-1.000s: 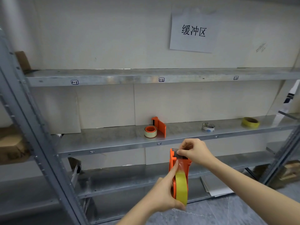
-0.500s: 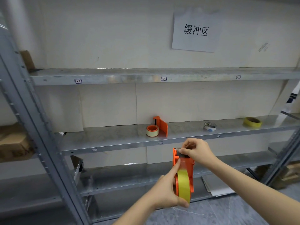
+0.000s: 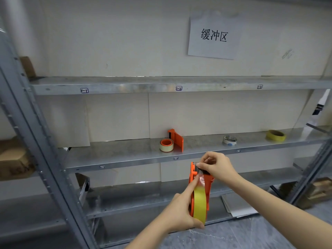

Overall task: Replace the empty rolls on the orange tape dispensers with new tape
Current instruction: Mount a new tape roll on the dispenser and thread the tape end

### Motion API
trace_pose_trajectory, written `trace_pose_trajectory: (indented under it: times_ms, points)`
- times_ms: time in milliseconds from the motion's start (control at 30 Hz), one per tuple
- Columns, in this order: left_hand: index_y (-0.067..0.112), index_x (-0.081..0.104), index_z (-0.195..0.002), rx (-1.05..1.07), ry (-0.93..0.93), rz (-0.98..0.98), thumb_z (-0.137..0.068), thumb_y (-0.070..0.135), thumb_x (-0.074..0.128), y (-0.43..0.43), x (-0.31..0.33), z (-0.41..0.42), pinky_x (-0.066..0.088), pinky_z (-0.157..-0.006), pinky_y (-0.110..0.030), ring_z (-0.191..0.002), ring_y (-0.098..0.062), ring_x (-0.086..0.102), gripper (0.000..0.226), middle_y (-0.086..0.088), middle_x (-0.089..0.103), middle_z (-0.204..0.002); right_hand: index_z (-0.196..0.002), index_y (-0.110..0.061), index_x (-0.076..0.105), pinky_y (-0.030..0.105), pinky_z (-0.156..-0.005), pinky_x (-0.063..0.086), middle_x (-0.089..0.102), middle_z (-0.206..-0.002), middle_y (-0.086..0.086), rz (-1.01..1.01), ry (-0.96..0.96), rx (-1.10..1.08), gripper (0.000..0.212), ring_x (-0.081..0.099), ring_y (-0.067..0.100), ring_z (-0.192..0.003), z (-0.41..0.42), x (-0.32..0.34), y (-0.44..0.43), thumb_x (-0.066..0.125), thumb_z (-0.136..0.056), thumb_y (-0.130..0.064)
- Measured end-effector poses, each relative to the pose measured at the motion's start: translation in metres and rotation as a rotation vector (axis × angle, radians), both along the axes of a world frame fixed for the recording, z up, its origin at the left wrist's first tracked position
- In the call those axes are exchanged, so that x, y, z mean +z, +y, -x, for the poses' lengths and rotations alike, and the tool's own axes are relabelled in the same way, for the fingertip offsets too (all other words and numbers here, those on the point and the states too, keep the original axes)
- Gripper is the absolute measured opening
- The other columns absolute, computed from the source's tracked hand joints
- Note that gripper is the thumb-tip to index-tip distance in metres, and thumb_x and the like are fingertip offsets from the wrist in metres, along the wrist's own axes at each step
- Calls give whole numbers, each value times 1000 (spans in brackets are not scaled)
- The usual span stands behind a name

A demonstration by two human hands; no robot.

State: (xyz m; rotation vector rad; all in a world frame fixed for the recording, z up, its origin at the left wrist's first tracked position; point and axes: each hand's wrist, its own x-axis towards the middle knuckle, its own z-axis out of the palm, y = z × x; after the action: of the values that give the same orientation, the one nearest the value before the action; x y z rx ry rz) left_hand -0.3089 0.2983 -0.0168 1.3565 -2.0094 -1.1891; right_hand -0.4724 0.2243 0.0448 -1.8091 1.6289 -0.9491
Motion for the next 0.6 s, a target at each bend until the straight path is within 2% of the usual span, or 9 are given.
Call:
trace_pose_trajectory:
  times_ms: [100,167,233,300,433,600]
  points:
    - [73,-14,-132,5,9,33,-63,27,84,1,-1,-1,44,-102,-38,-106,-26,54,128,-12,67,-105,-72,-13,67,22,-59,49,69,-71,6,-7,-18,-21,14,62,11,-66,1,0,-1,77,-74,-22]
    - [70,-20,-132,16,45,38,-61,23,83,1,-1,-2,50,-97,-42,-100,-28,61,134,-11,70,-97,-72,-13,66,24,-60,48,70,-72,8,-9,-29,-20,15,61,11,-64,0,2,-2,78,-73,-22]
    - [65,-31,-130,20,82,9,-62,18,83,0,1,-2,57,-87,-34,-88,-18,68,141,-4,73,-91,-71,-13,66,25,-60,48,69,-71,7,-2,-40,-11,15,59,10,-62,-1,4,-2,78,-73,-22]
    - [60,-39,-128,18,86,-25,-63,17,83,-1,3,-2,58,-83,-29,-83,-13,70,145,-2,73,-91,-72,-14,66,25,-60,47,69,-70,6,8,-46,5,16,59,9,-62,-2,7,-2,78,-74,-24]
    - [66,-37,-125,57,42,-44,-53,28,85,-5,0,-2,56,-92,-44,-98,-26,66,147,-11,68,-101,-71,-16,65,22,-57,45,66,-68,2,14,-40,24,16,58,10,-63,-3,10,-2,76,-76,-26]
    - [64,-36,-128,53,-33,16,-53,29,83,-3,-8,-2,56,-86,-46,-97,-30,63,145,-13,67,-94,-68,-17,65,26,-62,47,70,-79,12,-24,-58,23,17,60,16,-70,-3,12,-5,79,-72,-25]
